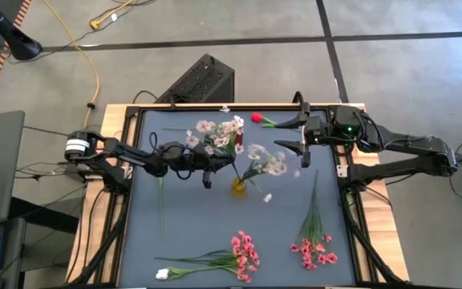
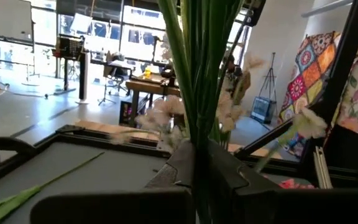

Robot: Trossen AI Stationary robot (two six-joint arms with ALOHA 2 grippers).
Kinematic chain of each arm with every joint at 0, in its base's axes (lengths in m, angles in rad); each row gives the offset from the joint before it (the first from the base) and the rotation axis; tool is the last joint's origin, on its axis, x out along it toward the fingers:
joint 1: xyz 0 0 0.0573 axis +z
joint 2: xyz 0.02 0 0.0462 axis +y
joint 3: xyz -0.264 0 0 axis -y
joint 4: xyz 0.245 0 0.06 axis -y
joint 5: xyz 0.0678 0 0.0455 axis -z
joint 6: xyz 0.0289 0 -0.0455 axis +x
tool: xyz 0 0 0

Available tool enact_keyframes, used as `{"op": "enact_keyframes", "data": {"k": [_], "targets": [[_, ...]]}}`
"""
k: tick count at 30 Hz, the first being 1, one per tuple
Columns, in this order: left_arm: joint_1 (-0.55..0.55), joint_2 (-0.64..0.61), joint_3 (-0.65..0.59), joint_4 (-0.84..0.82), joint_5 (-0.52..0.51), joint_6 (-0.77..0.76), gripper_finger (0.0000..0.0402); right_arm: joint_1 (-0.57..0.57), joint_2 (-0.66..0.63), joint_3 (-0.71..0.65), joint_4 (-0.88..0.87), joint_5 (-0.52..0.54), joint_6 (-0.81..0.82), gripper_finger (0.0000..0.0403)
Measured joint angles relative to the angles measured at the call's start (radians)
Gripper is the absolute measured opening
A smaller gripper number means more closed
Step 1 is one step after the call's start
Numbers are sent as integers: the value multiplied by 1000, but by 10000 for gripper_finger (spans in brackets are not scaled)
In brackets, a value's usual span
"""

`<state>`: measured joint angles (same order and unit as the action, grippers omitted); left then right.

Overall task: Sort flowers into vase by color
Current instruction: Put the white flowers into the yellow flower vase

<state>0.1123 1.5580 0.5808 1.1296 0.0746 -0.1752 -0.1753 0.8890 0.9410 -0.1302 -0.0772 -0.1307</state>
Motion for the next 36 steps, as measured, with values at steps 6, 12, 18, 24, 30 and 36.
{"op": "enact_keyframes", "data": {"k": [6,12,18,24,30,36], "targets": [[1,-113,0,-120,-1,40,0,0,0,0,-8,0,-5,248],[-10,-163,0,-164,-3,41,0,-3,0,0,-8,-1,-8,248],[-28,-145,-1,-184,-25,52,0,-3,0,0,-6,-1,-8,248],[-33,-131,-1,-165,-34,59,0,-2,0,0,-4,-1,-8,248],[-39,-131,-1,-170,-35,59,0,-2,0,0,-4,-1,-8,248],[-50,-127,-1,-172,-70,62,0,-2,0,0,-4,-1,-8,248]]}}
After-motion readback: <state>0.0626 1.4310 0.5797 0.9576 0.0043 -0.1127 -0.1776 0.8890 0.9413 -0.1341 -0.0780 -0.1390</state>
